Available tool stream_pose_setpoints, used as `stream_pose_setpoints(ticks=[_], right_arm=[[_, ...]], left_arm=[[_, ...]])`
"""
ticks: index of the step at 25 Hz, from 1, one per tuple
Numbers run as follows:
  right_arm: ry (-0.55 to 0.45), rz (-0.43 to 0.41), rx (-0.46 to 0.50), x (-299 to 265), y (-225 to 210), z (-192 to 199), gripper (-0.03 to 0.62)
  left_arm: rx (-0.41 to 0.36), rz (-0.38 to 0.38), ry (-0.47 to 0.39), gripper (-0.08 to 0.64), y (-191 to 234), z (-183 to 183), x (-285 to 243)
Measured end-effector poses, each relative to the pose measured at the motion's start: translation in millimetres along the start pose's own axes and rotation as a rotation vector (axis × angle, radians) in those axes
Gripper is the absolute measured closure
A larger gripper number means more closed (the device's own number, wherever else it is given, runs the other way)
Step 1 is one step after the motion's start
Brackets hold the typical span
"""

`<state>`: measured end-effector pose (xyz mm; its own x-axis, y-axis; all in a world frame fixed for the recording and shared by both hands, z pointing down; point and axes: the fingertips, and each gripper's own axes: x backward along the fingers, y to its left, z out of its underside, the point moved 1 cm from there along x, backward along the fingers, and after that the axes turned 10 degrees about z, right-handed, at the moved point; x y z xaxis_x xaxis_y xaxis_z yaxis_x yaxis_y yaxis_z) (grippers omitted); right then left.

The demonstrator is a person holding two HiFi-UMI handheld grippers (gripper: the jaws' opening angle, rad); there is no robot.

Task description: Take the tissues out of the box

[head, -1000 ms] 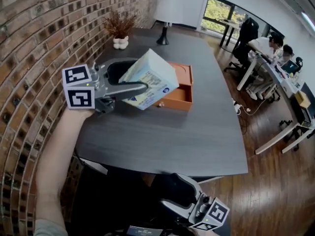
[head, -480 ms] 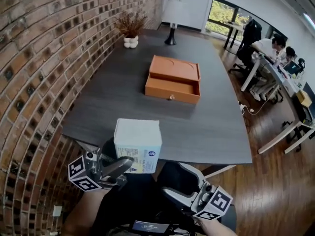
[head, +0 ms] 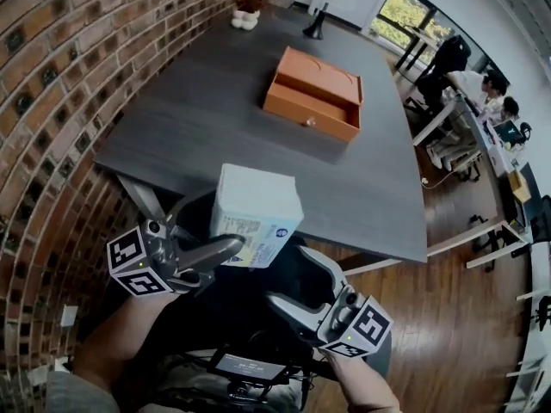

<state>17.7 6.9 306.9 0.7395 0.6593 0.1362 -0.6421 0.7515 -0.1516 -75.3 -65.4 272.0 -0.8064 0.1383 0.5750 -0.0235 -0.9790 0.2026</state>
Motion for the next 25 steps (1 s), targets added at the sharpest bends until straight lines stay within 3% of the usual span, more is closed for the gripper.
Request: stream_pose_setpoints(ticks=[25], right_arm=[[0.036,-0.008,-0.011,6,2,-5,0.253]], left_arm=[[0.034,-0.009,-0.040,0.195,-3,-6,2]])
